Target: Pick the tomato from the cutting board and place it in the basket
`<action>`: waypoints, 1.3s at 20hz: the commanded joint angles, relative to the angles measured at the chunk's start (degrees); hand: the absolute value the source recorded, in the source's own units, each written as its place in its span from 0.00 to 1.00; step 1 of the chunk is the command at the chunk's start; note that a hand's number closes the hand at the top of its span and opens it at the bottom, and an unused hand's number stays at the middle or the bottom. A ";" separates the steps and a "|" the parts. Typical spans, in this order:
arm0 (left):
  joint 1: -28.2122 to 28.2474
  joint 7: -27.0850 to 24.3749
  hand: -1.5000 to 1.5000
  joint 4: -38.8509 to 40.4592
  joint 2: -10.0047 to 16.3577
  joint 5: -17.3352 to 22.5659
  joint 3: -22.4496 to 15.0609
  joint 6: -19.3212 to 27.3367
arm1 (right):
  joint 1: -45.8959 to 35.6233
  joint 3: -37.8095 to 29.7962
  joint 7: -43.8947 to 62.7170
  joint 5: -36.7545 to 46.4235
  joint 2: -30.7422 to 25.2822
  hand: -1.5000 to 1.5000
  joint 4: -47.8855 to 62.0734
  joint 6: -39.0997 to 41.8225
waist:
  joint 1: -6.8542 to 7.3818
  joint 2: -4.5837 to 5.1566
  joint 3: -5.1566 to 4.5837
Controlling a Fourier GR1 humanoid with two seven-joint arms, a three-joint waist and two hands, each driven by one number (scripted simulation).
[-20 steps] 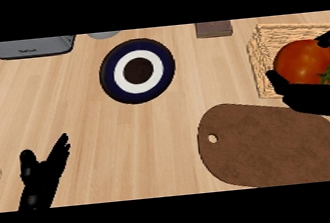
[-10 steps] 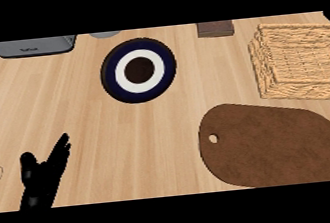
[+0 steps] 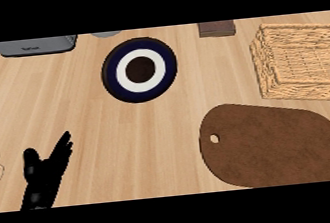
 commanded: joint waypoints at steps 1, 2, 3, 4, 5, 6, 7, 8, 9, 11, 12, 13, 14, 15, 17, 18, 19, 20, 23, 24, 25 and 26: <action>1.96 2.10 0.50 -0.24 1.46 1.37 1.52 -2.24 | -1.54 -1.18 -3.98 -1.63 -1.57 1.00 7.54 -2.75 | -0.03 0.20 -0.42; 1.42 0.83 0.50 1.13 -1.12 -0.65 -0.40 -0.20 | -2.91 -1.16 -4.41 -1.31 -1.60 1.00 11.00 -3.85 | 0.03 0.27 -0.42; 2.54 0.70 0.50 -0.80 -0.17 0.45 0.52 -1.15 | -0.56 -3.78 -6.84 -2.84 -1.46 1.00 12.11 -5.56 | 0.05 0.26 -0.40; 0.63 -1.92 0.50 5.19 -0.05 0.20 1.21 -2.08 | -0.51 -3.99 -8.99 -4.03 -0.51 1.00 14.20 -5.90 | -0.05 0.43 -0.42; 1.37 0.67 0.50 2.17 0.22 0.13 0.84 -1.42 | 0.34 -5.99 -8.03 -6.34 2.38 1.00 12.88 -7.70 | -0.04 0.35 -0.38; 3.22 -1.98 0.50 2.86 -1.48 -1.17 -0.81 -1.08 | 0.91 -7.27 -8.93 -8.08 0.86 1.00 13.44 -6.26 | -0.24 0.27 -0.39; -0.05 -0.06 0.50 3.61 -0.16 0.36 1.50 -1.67 | 0.46 -8.23 -11.91 -9.28 -1.38 1.00 16.35 -5.79 | -0.31 0.31 -0.40; -1.25 0.77 0.50 3.49 -0.68 -0.42 1.22 -0.71 | -2.88 -6.28 -12.66 -6.64 0.00 1.00 21.08 -10.28 | 0.17 0.42 -0.40; -2.47 2.84 0.50 3.42 -1.84 -1.30 0.47 0.94 | 1.48 -7.92 -15.45 -9.09 -1.33 1.00 20.50 -7.39 | -0.37 0.35 -0.39; 2.41 -1.55 0.50 2.33 -2.14 -2.71 -0.59 0.17 | 0.62 -7.99 -17.97 -9.64 -2.16 1.00 24.21 -8.74 | -0.01 0.29 -0.40; 5.23 0.62 0.50 -2.31 -1.38 -0.61 0.24 -0.85 | 1.92 -6.67 -16.53 -8.99 0.14 1.00 22.22 -10.26 | 0.04 0.16 -0.39; 1.34 -0.37 0.50 1.79 -2.38 -2.09 -0.22 0.07 | -1.73 -8.57 -21.06 -9.78 -4.36 1.00 30.12 -9.78 | 0.25 0.43 -0.39; 0.94 1.69 0.50 0.75 -2.65 -0.78 0.14 -0.20 | 1.12 -8.76 -23.54 -10.24 -2.88 1.00 29.98 -10.80 | 0.09 0.39 -0.38; 1.59 -0.14 0.50 2.67 -0.79 -0.43 2.08 -1.44 | 0.66 -8.16 -24.25 -10.13 -1.85 1.00 30.24 -12.56 | 0.09 0.36 -0.40; -1.98 1.95 0.50 2.73 -2.42 -2.49 -0.08 0.71 | 3.22 -4.86 -19.95 -0.61 -4.74 1.00 31.47 -16.77 | 0.13 0.91 -0.43; 0.96 1.83 0.50 0.22 0.66 0.36 2.30 -2.58 | 4.05 -7.07 -20.55 -1.14 -6.50 1.00 32.13 -18.63 | 0.42 0.60 -0.39; -0.31 0.01 0.50 3.05 0.08 -0.19 2.90 -1.88 | 2.48 -6.58 -20.99 -1.09 -9.43 1.00 34.05 -16.16 | 0.18 0.60 -0.42; 0.39 1.22 0.50 1.87 -1.21 0.01 1.29 -2.30 | 4.40 -3.85 -21.19 -0.18 -8.32 1.00 32.12 -14.07 | -0.26 0.31 -0.44; 1.10 -0.86 0.50 3.15 -1.77 -2.04 1.14 -1.00 | 4.83 -3.51 -27.91 -0.70 -9.13 0.00 38.38 -14.30 | 0.07 0.42 -0.39; 0.50 3.13 0.50 -0.12 -2.94 -3.08 -0.77 0.67 | 2.10 -5.04 -30.72 -1.06 -13.86 0.00 42.73 -13.17 | 0.61 0.63 -0.32; -1.80 -0.77 0.50 6.31 -1.44 -1.50 2.35 -1.64 | 2.54 -2.75 -26.54 -0.23 -12.47 0.00 37.52 -12.18 | -0.41 0.30 -0.45; -0.46 -0.20 0.50 4.47 -2.84 -1.98 1.31 -0.60 | 4.22 -3.90 -31.79 -0.65 -11.70 0.00 41.23 -15.77 | -0.05 0.39 -0.39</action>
